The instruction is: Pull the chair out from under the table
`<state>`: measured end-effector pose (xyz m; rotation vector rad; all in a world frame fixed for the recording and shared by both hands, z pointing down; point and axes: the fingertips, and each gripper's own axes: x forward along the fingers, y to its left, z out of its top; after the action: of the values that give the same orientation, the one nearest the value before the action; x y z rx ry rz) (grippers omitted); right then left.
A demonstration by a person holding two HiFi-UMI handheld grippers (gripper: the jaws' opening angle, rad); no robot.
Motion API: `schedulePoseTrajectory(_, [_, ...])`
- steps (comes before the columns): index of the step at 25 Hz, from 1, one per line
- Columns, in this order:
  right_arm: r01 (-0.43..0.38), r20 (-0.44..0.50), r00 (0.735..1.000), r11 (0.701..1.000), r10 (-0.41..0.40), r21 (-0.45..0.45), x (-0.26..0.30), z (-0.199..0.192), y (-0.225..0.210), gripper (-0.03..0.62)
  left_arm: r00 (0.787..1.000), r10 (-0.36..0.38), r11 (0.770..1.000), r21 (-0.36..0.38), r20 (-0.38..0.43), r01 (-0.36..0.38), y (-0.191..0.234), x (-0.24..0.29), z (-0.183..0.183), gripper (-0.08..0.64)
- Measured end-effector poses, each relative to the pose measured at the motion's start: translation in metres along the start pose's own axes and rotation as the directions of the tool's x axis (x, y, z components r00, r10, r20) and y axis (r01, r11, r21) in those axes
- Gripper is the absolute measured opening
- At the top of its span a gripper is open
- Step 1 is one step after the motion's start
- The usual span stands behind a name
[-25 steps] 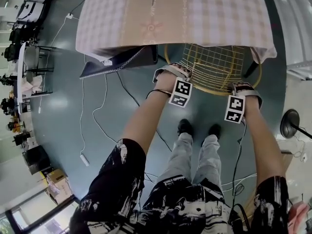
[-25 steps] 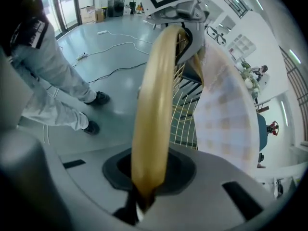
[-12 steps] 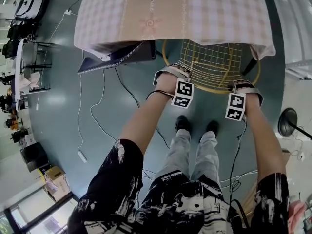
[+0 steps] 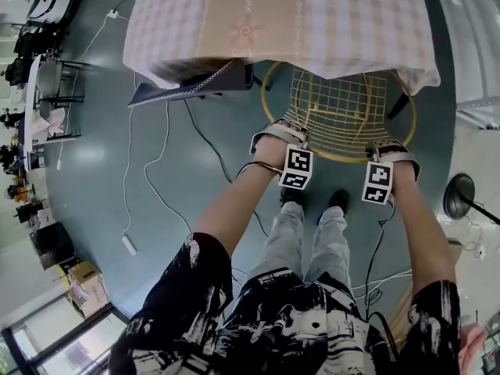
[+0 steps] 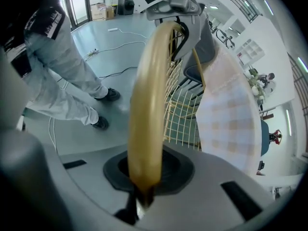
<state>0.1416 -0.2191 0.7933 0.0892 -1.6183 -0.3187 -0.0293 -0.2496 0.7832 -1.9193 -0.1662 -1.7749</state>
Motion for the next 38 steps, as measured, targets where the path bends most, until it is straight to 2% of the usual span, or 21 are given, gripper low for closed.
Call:
schedulePoseTrajectory(17, [-0.011,-0.001,1.0,1.0,0.011,0.004,-0.035,0.026,0.109,0.018,0.999,-0.033,0.999,-0.015,-0.01,0.033,-0.102,-0.036,0.045,0.003])
schedulePoseTrajectory(38, [-0.021,-0.004,1.0,0.999,0.02,-0.036,-0.054,0.038,0.177,0.017,0.998,-0.047,0.998,-0.05,-0.039,0.045,-0.17,-0.056,0.077,0.003])
